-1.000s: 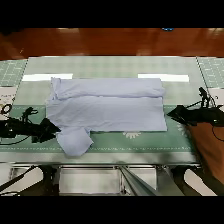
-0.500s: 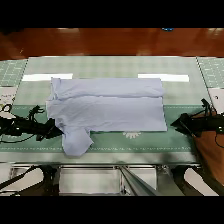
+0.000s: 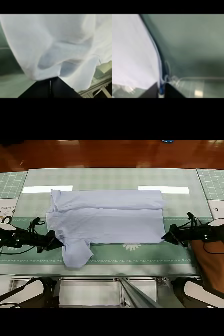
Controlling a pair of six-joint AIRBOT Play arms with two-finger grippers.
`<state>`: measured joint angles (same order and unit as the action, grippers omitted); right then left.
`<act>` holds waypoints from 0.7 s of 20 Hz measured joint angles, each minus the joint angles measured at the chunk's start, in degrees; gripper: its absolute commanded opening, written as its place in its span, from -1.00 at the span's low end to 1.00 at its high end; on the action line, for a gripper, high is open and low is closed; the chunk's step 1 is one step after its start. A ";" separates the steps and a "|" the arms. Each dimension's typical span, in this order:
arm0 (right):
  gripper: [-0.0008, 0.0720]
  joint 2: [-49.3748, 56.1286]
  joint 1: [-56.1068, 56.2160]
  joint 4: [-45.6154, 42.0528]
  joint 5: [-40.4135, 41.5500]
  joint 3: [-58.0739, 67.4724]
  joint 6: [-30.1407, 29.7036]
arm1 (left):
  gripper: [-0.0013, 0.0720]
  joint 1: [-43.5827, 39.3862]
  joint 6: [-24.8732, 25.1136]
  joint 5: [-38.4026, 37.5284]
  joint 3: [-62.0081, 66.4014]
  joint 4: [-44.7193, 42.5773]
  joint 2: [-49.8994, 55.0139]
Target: Fold the shirts.
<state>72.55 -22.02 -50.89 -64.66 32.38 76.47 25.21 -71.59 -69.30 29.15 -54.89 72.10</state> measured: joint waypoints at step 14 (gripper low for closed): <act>-0.92 9.97 6.67 2.75 -3.13 25.03 -3.13 | -0.90 -0.50 -0.50 -1.25 23.32 8.79 7.58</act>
<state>82.52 -15.35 -48.14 -67.79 57.41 73.34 24.71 -72.10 -70.54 52.47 -46.11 79.68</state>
